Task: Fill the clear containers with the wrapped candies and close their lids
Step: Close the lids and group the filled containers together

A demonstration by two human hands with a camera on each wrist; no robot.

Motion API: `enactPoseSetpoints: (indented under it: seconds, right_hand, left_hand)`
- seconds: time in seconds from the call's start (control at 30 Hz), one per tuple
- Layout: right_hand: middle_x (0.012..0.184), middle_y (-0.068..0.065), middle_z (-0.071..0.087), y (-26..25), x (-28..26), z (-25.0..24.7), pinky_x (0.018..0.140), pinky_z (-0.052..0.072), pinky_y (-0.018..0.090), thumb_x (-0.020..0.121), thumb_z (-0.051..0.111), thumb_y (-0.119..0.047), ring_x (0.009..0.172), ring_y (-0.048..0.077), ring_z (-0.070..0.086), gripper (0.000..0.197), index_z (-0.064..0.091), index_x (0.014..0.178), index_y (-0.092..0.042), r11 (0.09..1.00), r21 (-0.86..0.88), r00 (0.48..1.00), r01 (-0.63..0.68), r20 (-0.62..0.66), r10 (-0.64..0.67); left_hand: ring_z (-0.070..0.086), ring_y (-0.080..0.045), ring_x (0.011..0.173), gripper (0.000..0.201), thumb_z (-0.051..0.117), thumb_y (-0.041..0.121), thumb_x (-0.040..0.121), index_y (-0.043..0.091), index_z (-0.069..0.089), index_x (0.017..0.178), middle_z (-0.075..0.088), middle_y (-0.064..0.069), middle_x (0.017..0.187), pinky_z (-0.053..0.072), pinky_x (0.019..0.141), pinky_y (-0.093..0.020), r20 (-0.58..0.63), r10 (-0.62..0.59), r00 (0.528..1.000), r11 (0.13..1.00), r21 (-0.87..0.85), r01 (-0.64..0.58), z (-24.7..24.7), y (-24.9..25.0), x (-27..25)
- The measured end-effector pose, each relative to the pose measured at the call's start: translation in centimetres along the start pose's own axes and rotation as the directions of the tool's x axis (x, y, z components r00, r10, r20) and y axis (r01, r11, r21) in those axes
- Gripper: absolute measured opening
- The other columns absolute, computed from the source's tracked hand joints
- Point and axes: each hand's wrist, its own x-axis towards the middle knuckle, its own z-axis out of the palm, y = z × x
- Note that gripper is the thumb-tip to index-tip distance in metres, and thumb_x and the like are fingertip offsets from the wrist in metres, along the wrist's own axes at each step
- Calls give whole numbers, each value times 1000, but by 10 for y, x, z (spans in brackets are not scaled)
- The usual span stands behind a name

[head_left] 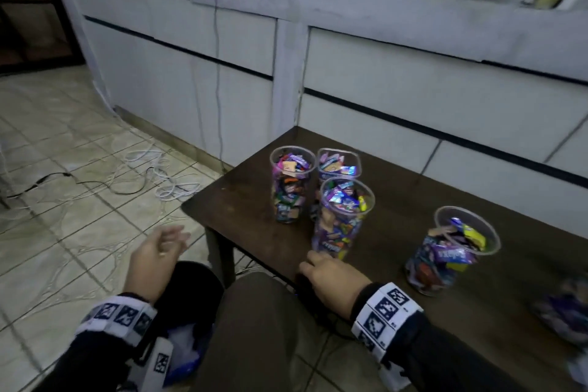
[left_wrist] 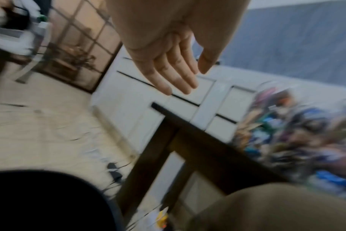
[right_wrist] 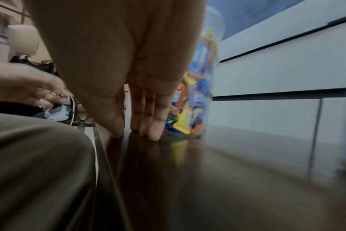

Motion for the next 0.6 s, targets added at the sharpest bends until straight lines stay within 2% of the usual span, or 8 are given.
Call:
enactPoseSetpoints:
  seconds: [0.07,0.17,0.23,0.3,0.37,0.43,0.5,0.6]
  right_hand:
    - [129,13,38,14,-24,6,89,46,43,93,44,-10,118,31,42,37,44,130,-11,999,48,1000,-26,1,26]
    - [134,11,38,38,-67,16,91,45,42,93,46,-16,122,30,38,41,44,134,-14,994,65,996,-87,9,87]
    - [139,7,37,53,-97,22,98,41,40,93,48,-19,125,27,37,46,42,138,-18,988,76,991,-133,23,132]
    - [142,3,36,69,-127,27,103,38,37,92,49,-21,128,24,36,48,42,139,-20,975,116,982,-190,42,186]
    - [140,4,40,82,-158,28,100,40,32,92,49,-23,127,22,40,44,46,136,-20,958,146,969,-246,57,241]
    - [128,4,49,95,-190,27,93,42,32,93,46,-28,119,24,48,35,50,127,-21,933,132,942,-334,20,334]
    - [120,0,54,109,-223,22,91,40,31,94,42,-35,114,20,51,30,52,119,-22,885,80,883,-458,-77,464]
    - [112,0,58,131,-268,14,87,41,28,92,48,-42,109,20,55,31,52,112,-19,740,131,709,-660,-217,671]
  left_hand:
    - [68,-21,88,22,63,8,92,29,63,98,73,2,94,52,75,-15,15,178,984,974,-148,-174,16,49,-3]
    - [69,-14,89,12,63,20,94,29,63,103,73,5,96,54,83,-19,57,411,910,849,-387,-360,47,128,-25]
    - [70,-13,90,15,63,28,90,28,63,104,73,2,99,54,83,-20,126,526,841,765,-501,-404,74,175,-47]
    - [69,-12,96,23,64,29,85,27,62,108,73,2,105,54,82,-19,260,601,756,727,-571,-382,106,211,-69]
    - [64,-9,110,37,67,33,81,26,57,116,69,5,116,51,90,-22,420,629,654,744,-568,-352,141,231,-85]
    - [51,-2,126,61,75,39,76,27,48,129,58,12,132,43,102,-24,543,611,576,789,-472,-392,177,239,-95]
    - [34,4,135,87,82,43,71,30,32,142,38,16,147,32,112,-26,630,527,570,846,-325,-423,208,238,-99]
    - [20,0,140,119,88,47,60,32,11,150,21,10,155,20,113,-23,694,391,605,913,-207,-353,245,232,-97]
